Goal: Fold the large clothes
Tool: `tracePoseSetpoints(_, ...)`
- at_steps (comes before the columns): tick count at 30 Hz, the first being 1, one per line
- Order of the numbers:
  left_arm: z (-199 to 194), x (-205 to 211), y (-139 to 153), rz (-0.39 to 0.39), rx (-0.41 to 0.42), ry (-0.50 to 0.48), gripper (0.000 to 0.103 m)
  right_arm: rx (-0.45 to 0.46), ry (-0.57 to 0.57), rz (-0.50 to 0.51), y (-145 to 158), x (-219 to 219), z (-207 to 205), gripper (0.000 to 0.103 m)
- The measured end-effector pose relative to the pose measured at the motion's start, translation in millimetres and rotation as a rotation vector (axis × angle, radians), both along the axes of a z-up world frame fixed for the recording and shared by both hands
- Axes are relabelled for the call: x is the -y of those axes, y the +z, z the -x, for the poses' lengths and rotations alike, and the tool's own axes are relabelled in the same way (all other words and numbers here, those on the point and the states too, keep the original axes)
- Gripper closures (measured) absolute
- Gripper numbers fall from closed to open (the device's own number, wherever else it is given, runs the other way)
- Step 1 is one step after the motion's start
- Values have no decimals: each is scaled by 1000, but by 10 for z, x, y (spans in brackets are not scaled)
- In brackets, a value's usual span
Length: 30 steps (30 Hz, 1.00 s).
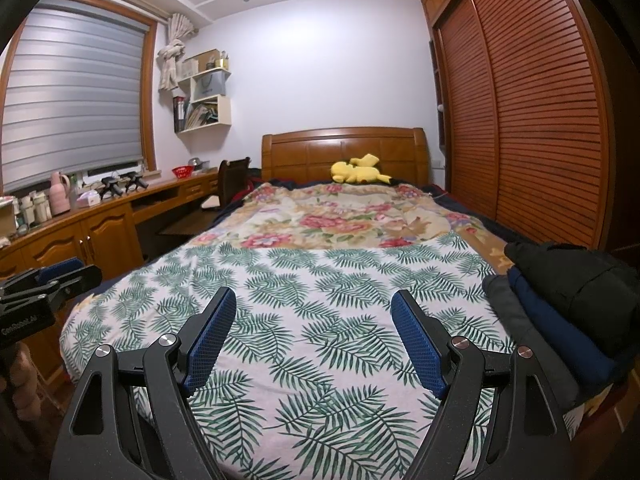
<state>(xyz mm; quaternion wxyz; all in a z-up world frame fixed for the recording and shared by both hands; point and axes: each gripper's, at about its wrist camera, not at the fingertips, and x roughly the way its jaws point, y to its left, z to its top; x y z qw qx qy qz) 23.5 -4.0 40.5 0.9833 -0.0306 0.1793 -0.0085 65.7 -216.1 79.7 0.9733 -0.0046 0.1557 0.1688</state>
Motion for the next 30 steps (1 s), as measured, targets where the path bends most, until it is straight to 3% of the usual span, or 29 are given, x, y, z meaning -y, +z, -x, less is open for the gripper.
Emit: tracePoseSetpoints(30, 12, 14, 43, 0, 11, -2, 48, 3, -5, -4, -29, 39, -34, 21)
